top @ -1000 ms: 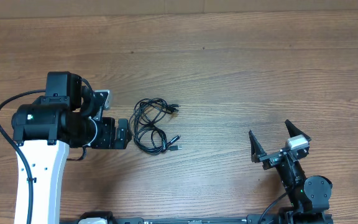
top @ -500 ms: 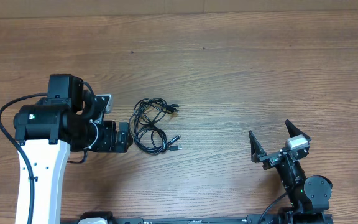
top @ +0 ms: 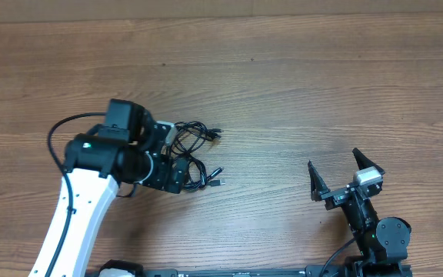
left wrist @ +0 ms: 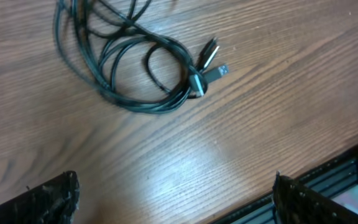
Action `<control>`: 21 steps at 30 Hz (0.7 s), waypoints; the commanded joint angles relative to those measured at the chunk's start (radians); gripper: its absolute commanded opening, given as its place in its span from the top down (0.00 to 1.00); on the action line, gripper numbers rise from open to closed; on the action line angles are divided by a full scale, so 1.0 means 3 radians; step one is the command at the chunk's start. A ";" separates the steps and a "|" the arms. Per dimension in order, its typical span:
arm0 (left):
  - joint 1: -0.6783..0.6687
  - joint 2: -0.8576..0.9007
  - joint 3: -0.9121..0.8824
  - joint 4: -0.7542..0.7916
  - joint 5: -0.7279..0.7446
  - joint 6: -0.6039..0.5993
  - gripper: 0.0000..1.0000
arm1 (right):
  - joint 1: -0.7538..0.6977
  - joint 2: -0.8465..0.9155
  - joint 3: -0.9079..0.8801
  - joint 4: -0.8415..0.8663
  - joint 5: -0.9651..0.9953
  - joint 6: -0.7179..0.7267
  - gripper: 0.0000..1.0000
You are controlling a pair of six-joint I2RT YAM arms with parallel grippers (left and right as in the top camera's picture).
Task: Untangle cables
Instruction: 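Move the left gripper forward over the black cable tangle, then lower the left gripper and grasp the black cable bundle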
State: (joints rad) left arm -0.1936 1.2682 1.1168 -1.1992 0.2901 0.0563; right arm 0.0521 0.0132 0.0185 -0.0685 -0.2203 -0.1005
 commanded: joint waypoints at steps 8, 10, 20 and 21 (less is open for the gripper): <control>-0.0125 0.0540 -0.0061 0.0518 -0.0186 0.0051 0.00 | -0.0006 -0.0018 -0.0034 0.0013 0.0034 0.0023 0.00; -0.0146 0.0679 -0.0061 0.0604 -0.0270 0.0057 0.00 | -0.0006 -0.0018 -0.0034 0.0013 0.0034 0.0023 0.00; -0.0403 0.1195 -0.0061 0.0787 -0.0488 0.0195 0.06 | -0.0006 -0.0018 -0.0034 0.0013 0.0034 0.0023 0.00; -0.0408 0.1222 -0.0061 0.0804 -0.0507 0.0214 0.06 | -0.0006 -0.0018 -0.0034 0.0013 0.0034 0.0024 0.00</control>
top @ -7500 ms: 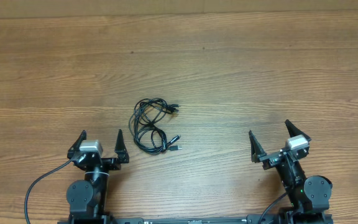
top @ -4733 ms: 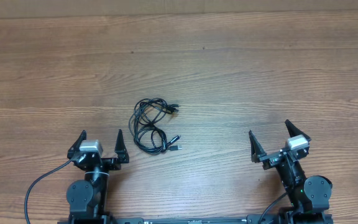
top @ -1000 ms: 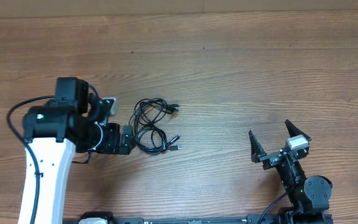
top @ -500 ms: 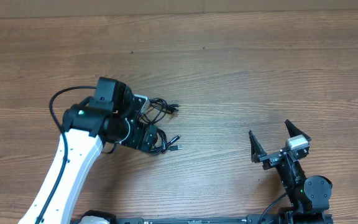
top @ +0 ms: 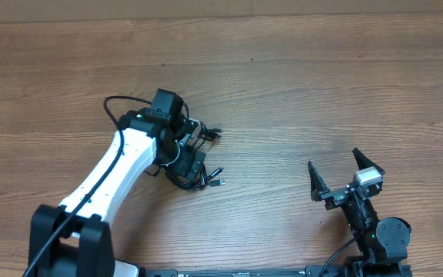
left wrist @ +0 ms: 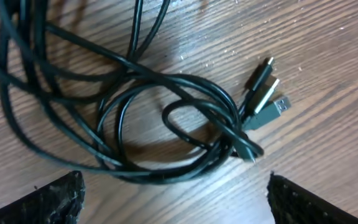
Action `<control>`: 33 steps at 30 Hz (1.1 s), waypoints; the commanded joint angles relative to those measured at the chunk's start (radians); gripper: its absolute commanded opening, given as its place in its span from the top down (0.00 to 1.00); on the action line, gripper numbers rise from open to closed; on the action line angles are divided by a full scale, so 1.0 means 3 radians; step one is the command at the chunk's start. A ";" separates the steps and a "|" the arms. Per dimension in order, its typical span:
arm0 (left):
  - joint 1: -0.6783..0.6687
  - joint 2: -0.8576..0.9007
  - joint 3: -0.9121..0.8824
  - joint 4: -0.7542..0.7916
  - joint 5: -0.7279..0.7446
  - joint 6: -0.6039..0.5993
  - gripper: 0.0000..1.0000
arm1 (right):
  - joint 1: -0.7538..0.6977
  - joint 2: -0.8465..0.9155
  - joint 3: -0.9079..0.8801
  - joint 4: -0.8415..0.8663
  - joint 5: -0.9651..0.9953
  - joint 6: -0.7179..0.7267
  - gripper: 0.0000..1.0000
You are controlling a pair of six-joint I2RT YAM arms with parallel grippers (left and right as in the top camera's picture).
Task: Untangle cables
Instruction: 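Lower the left gripper and grasp the black cable bundle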
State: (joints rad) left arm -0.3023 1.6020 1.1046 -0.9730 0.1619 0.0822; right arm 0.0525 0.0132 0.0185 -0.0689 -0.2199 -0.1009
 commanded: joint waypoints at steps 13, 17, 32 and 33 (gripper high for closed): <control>-0.0052 0.0262 -0.0020 0.0421 -0.0167 0.0504 0.21 | -0.0008 -0.0018 -0.0034 0.0014 0.0033 0.0024 0.00; -0.0052 0.0263 -0.0039 0.0456 -0.0118 0.0501 0.26 | -0.0008 -0.0018 -0.0034 0.0014 0.0033 0.0024 0.00; -0.0064 0.0263 -0.0239 0.0763 -0.0104 0.0501 0.34 | -0.0008 -0.0018 -0.0034 0.0014 0.0033 0.0024 0.00; -0.0064 0.0263 -0.0239 0.0793 -0.0103 0.0501 0.34 | -0.0008 -0.0018 -0.0034 0.0014 0.0033 0.0025 0.00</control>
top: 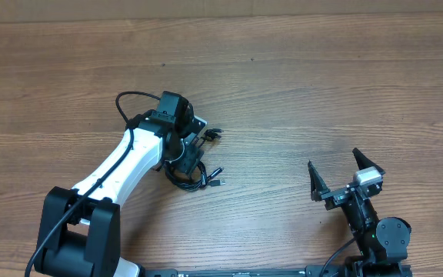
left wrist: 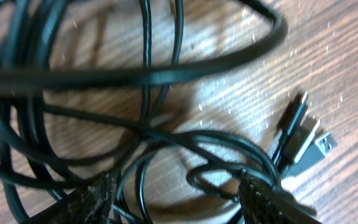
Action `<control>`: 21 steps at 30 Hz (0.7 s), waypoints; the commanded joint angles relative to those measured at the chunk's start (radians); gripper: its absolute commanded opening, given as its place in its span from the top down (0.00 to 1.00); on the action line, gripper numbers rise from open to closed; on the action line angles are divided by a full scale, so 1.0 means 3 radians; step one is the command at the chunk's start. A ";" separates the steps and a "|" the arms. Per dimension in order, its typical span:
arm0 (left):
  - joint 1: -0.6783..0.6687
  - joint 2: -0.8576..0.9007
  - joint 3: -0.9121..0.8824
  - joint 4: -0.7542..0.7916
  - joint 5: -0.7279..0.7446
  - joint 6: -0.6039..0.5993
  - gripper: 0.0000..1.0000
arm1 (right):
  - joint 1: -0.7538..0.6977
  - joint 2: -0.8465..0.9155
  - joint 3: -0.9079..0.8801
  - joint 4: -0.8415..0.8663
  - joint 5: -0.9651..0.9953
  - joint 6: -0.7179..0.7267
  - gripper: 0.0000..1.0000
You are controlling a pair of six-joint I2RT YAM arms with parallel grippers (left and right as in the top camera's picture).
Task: Untangle cables
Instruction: 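Lower the left gripper and grasp the black cable bundle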
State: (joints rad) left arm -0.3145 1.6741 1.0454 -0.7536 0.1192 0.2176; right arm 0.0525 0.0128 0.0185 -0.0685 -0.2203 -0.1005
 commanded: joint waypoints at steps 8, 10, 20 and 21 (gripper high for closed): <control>-0.0023 0.0023 -0.0060 0.0071 0.0209 0.0051 0.37 | -0.0008 -0.0017 -0.0034 0.0013 0.0034 0.0023 0.00; -0.0023 0.0023 -0.0090 0.0089 0.0212 0.0052 0.40 | -0.0008 -0.0017 -0.0034 0.0013 0.0034 0.0023 0.00; -0.0023 0.0023 -0.0219 0.0174 0.0182 0.0220 0.41 | -0.0008 -0.0017 -0.0034 0.0013 0.0034 0.0023 0.00; -0.0023 0.0023 -0.0257 0.0205 0.0182 0.0249 0.43 | -0.0008 -0.0017 -0.0034 0.0013 0.0034 0.0023 0.00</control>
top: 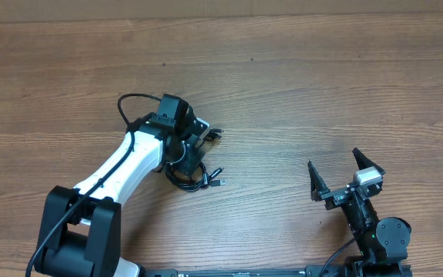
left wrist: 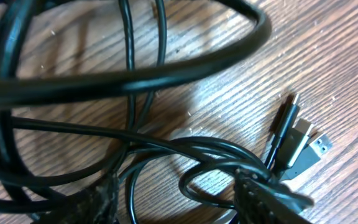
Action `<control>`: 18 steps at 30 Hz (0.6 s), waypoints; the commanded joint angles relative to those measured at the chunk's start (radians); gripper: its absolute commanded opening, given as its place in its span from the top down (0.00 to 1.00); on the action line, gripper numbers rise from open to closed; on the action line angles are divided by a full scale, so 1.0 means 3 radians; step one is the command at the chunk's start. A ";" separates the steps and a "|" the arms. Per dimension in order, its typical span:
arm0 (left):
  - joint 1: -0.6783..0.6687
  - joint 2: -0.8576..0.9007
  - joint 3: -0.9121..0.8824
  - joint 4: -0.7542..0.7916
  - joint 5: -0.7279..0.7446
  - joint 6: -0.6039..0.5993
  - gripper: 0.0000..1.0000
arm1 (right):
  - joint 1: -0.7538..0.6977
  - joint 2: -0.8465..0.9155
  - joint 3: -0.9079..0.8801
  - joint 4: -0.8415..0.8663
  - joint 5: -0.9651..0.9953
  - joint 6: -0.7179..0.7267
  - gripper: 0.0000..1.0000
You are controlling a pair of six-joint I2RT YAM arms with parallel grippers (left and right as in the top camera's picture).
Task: Untangle cables
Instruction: 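Lower the left gripper and grasp the black cable bundle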
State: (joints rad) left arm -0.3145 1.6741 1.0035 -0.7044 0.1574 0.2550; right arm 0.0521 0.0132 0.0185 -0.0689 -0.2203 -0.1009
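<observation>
A tangle of black cables [top: 198, 175] lies on the wooden table left of centre, with plug ends [top: 217, 183] poking out at its right. My left gripper [top: 188, 151] is down on the tangle. In the left wrist view the left gripper [left wrist: 180, 202] is open, its fingertips [left wrist: 104, 196] set either side of several looped strands [left wrist: 166, 149] close to the table. The USB plugs [left wrist: 302, 146] lie just right of the right finger. My right gripper [top: 345, 180] stands open at the lower right, far from the cables.
Bare wooden table [top: 321, 92] surrounds the tangle on all sides. The left arm's own supply cable [top: 129, 104] arcs up behind its wrist. The right arm's base [top: 383, 238] sits at the front edge.
My left gripper has sunk a little further into the tangle, so the strands and plugs look slightly larger and lower. Its fingers remain apart. The right arm has not moved.
My left gripper first hovered open to the left of the tangle, well above the table. Then it stood over the cables, and later low with its fingers around the loops. Now it sits lowest, still open. The right gripper stayed open and still.
</observation>
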 commanded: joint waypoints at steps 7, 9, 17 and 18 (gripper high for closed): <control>-0.0023 0.0023 -0.0211 0.0272 0.0067 0.0123 0.46 | -0.0006 -0.0018 -0.0034 0.0014 0.0034 0.0025 0.00; -0.0023 0.0023 -0.0220 0.0323 0.0079 0.0123 0.46 | -0.0006 -0.0018 -0.0034 0.0014 0.0034 0.0025 0.00; -0.0023 0.0023 -0.0261 0.0343 0.0352 0.0122 0.44 | -0.0006 -0.0018 -0.0034 0.0014 0.0034 0.0024 0.00; -0.0023 0.0023 -0.0263 0.0343 0.0352 0.0122 0.45 | -0.0006 -0.0018 -0.0034 0.0014 0.0034 0.0024 0.00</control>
State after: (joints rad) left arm -0.3145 1.6741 0.9466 -0.6044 0.2237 0.2733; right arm 0.0521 0.0132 0.0185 -0.0689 -0.2203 -0.1005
